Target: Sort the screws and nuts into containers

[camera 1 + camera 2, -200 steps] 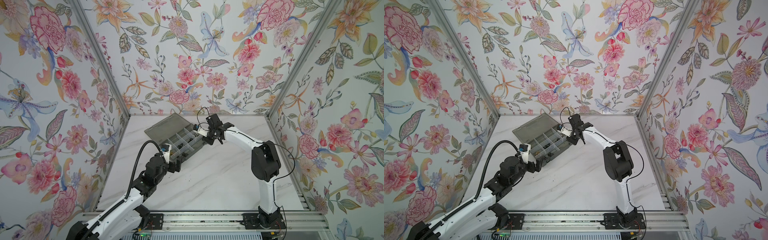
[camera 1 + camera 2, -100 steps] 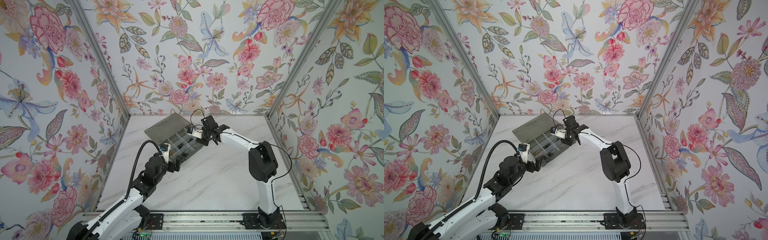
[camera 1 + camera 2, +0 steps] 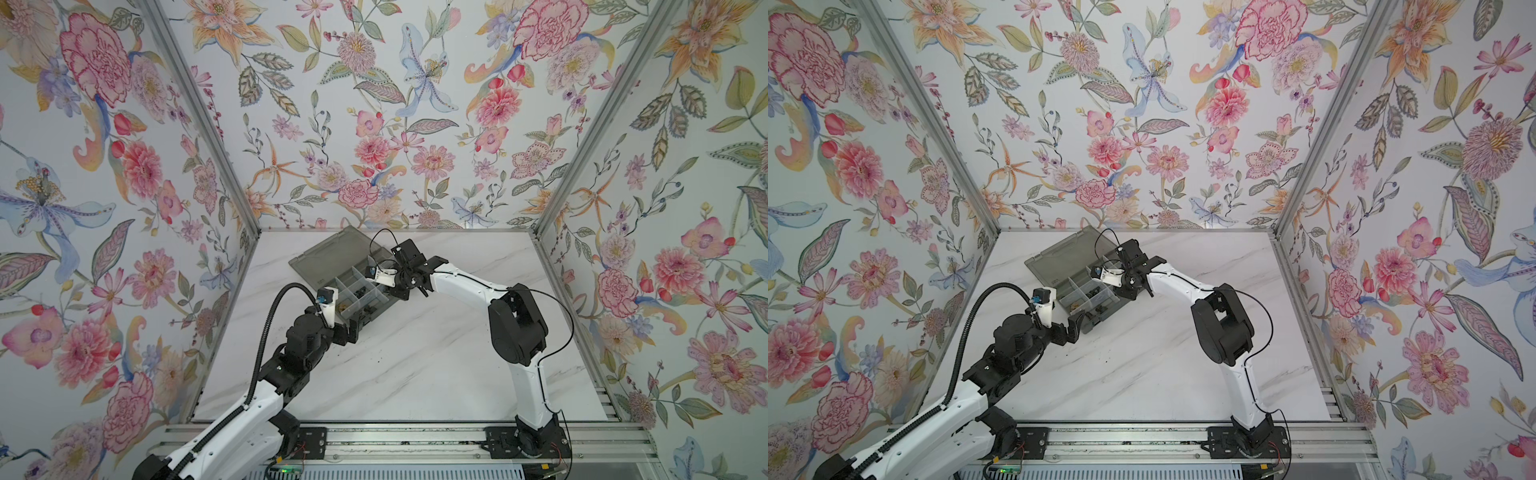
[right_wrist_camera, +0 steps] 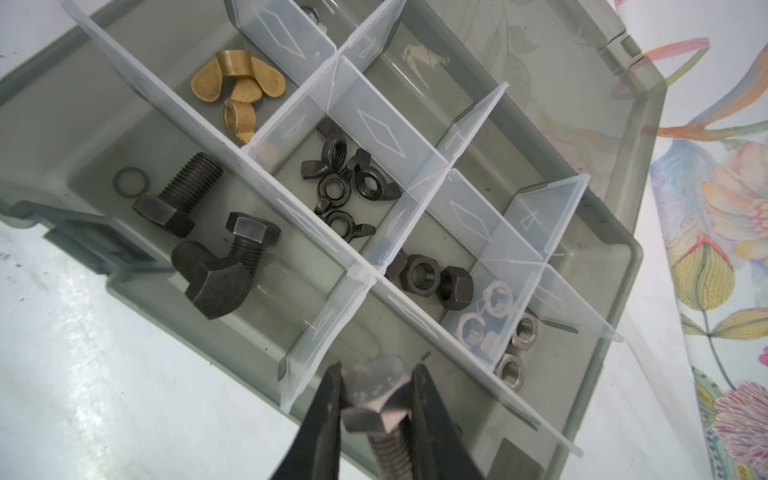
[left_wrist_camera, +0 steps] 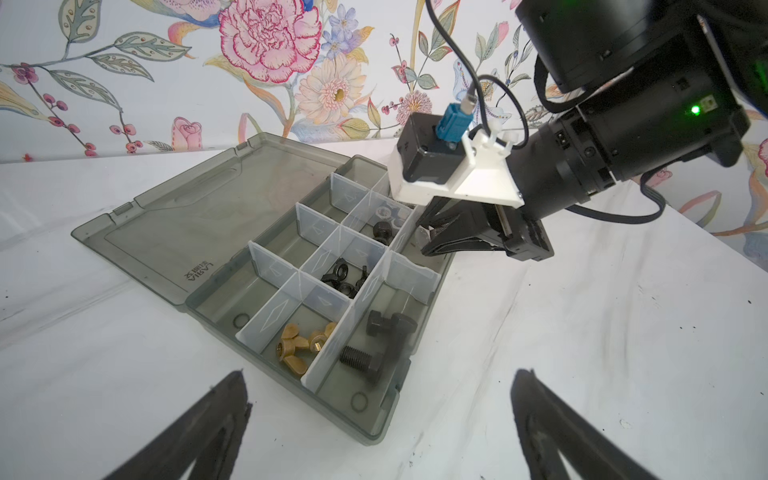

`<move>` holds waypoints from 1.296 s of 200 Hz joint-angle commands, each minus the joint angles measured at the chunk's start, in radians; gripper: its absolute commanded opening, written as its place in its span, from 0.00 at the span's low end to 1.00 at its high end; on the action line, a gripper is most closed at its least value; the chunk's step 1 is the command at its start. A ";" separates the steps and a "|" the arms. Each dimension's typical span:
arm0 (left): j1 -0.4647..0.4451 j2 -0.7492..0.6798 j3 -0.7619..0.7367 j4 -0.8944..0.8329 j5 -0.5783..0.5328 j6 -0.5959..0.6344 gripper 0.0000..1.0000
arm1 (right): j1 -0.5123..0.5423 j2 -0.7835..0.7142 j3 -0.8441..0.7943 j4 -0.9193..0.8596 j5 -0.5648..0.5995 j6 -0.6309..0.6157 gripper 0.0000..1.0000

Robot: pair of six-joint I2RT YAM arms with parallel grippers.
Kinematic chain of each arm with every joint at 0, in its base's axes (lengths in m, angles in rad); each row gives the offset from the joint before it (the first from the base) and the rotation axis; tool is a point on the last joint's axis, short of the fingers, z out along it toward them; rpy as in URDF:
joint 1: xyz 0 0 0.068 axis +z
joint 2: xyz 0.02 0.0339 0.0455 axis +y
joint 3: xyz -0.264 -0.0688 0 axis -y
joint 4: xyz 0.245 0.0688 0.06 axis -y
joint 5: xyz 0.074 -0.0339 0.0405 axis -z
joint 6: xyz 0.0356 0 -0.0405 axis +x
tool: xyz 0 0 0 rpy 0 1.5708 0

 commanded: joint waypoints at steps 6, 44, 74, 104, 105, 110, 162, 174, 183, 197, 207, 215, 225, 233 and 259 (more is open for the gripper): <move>0.014 -0.014 -0.010 -0.017 -0.004 -0.011 0.99 | -0.002 0.018 -0.013 0.009 -0.010 0.003 0.01; 0.014 -0.014 -0.010 -0.018 -0.004 -0.011 0.99 | -0.003 0.031 -0.009 0.014 -0.009 0.011 0.05; 0.015 -0.010 -0.007 -0.019 -0.001 -0.011 0.99 | -0.008 0.035 -0.010 0.019 -0.003 0.016 0.17; 0.016 -0.008 -0.005 -0.017 0.000 -0.011 1.00 | -0.009 0.028 -0.023 0.039 0.012 0.021 0.32; 0.016 -0.008 -0.005 -0.018 0.001 -0.011 1.00 | -0.009 0.027 -0.023 0.040 0.012 0.022 0.32; 0.016 -0.008 -0.005 -0.017 -0.001 -0.011 0.99 | -0.009 0.026 -0.025 0.042 0.014 0.023 0.33; 0.015 -0.013 -0.003 -0.011 0.003 -0.006 0.99 | -0.018 -0.007 -0.046 0.061 0.016 0.044 0.41; 0.015 -0.016 -0.001 -0.011 0.001 -0.003 0.99 | -0.026 -0.029 -0.062 0.072 0.001 0.060 0.42; 0.015 -0.019 0.000 -0.012 -0.003 -0.001 0.99 | -0.032 -0.050 -0.082 0.089 -0.018 0.078 0.42; 0.015 -0.025 0.000 -0.010 -0.013 0.003 0.99 | -0.037 -0.093 -0.128 0.125 -0.052 0.113 0.43; 0.015 -0.031 0.000 -0.007 -0.027 0.008 0.99 | -0.037 -0.131 -0.167 0.155 -0.079 0.143 0.44; 0.015 -0.039 0.000 -0.009 -0.041 0.014 0.99 | -0.070 -0.164 -0.202 0.184 -0.101 0.170 0.44; 0.015 -0.046 -0.001 -0.009 -0.062 0.021 0.99 | -0.079 -0.208 -0.247 0.219 -0.124 0.203 0.45; 0.016 -0.053 -0.001 -0.008 -0.085 0.029 0.99 | -0.087 -0.244 -0.283 0.247 -0.139 0.230 0.46; 0.016 -0.086 -0.008 0.004 -0.153 0.072 0.99 | -0.119 -0.382 -0.413 0.328 -0.173 0.353 0.49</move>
